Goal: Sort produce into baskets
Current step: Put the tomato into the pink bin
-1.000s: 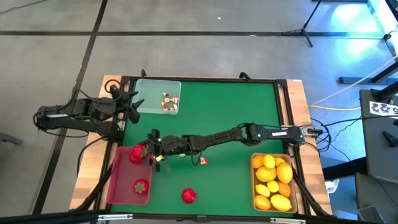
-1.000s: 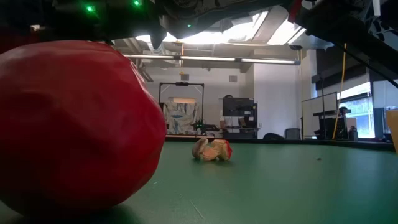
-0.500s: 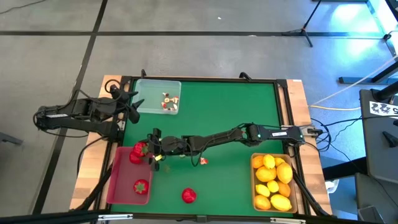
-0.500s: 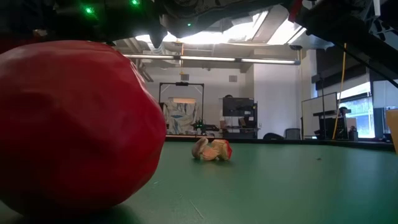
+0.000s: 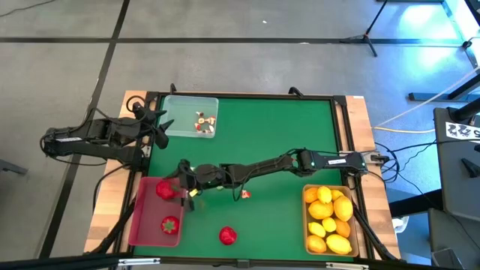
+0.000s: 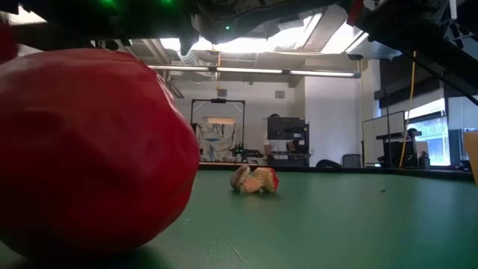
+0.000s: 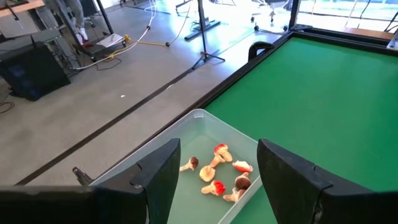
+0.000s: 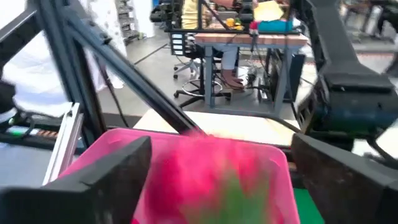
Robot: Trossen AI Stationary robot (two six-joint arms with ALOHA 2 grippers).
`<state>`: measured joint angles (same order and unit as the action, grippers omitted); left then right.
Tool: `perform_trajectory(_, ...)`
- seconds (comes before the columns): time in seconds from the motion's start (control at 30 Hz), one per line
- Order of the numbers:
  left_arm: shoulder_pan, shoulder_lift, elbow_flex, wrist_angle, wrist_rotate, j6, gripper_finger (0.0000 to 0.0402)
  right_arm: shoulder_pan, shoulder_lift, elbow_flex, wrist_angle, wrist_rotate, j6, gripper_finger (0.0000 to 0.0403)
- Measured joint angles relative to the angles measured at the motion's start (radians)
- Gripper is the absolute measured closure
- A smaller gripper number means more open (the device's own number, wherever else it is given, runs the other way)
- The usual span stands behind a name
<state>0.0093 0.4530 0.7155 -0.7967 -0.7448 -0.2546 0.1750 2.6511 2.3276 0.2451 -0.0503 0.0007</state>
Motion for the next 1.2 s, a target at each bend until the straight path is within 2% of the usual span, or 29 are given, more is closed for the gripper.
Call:
perform_trajectory(0.1, 0.0, 0.0, 0.0, 0.0, 0.0, 0.0, 0.0192, -0.004, 0.0, 0.0, -0.003, 0.013, 0.021, 0.001)
perform_trajectory(0.23, 0.0, 0.0, 0.0, 0.0, 0.0, 0.0, 0.0192, -0.007, 0.0, 0.0, -0.007, 0.021, 0.017, 0.0027)
perform_trajectory(0.37, 0.0, 0.0, 0.0, 0.0, 0.0, 0.0, 0.0192, -0.007, 0.0, 0.0, -0.036, 0.11, 0.028, 0.0035)
perform_trajectory(0.43, 0.0, 0.0, 0.0, -0.001, 0.0, 0.0, 0.0192, -0.008, 0.0, 0.0, -0.087, 0.127, 0.097, 0.0034)
perform_trajectory(0.6, 0.0, 0.0, 0.0, -0.01, 0.0, 0.0, 0.0192, -0.029, -0.001, 0.0, -0.181, 0.01, 0.262, 0.0028)
perform_trajectory(0.83, 0.0, 0.0, 0.0, -0.01, 0.0, 0.0, 0.0192, -0.006, -0.093, -0.001, -0.503, -0.037, 0.171, 0.0027)
perform_trajectory(1.0, 0.0, 0.0, 0.0, -0.01, 0.0, 0.0, 0.0192, 0.054, -0.181, 0.001, -0.751, 0.03, 0.092, 0.0027)
perform_trajectory(1.2, 0.0, 0.0, 0.0, -0.01, 0.0, -0.002, 0.0192, 0.14, -0.246, 0.001, -1.055, 0.079, 0.136, 0.0026)
